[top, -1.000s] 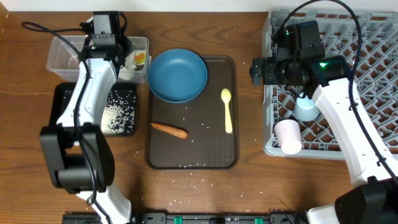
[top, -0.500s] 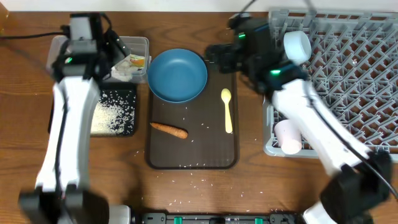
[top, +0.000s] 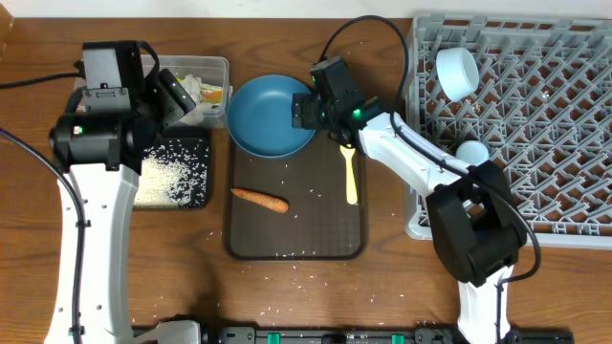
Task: Sort waste into correct bins and load items into the dishwasher rack
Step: 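Grasp the rim of the dark-blue bowl with the right gripper, then carry the dark-blue bowl to the rack and set it in the back corner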
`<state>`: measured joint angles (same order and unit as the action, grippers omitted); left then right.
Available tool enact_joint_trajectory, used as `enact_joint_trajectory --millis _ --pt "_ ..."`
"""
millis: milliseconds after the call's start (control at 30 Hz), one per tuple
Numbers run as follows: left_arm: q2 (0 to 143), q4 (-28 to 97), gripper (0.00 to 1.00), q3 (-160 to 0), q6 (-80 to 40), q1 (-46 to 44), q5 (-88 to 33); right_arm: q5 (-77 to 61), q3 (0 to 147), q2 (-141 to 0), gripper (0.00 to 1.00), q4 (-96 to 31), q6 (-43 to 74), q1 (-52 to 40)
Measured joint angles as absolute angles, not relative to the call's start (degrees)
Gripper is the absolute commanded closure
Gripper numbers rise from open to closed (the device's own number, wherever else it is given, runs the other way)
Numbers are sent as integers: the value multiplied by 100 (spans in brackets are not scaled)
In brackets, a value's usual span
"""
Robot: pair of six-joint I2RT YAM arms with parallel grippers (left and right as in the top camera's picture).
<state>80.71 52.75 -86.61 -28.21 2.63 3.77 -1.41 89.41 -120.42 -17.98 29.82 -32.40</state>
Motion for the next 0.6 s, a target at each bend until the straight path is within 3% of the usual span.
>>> enact_joint_trajectory --millis 167,500,600 --pt "8123 5299 10 -8661 -2821 263 375 -132 9026 -12243 37 -1844 3026 -3260" --pt "8132 5345 10 -8661 -2821 263 355 -86 9028 -12678 99 -1970 3098 -3264" --pt "8132 5343 10 -8661 -2821 263 340 -134 9052 -12687 99 -2012 3100 -3260"
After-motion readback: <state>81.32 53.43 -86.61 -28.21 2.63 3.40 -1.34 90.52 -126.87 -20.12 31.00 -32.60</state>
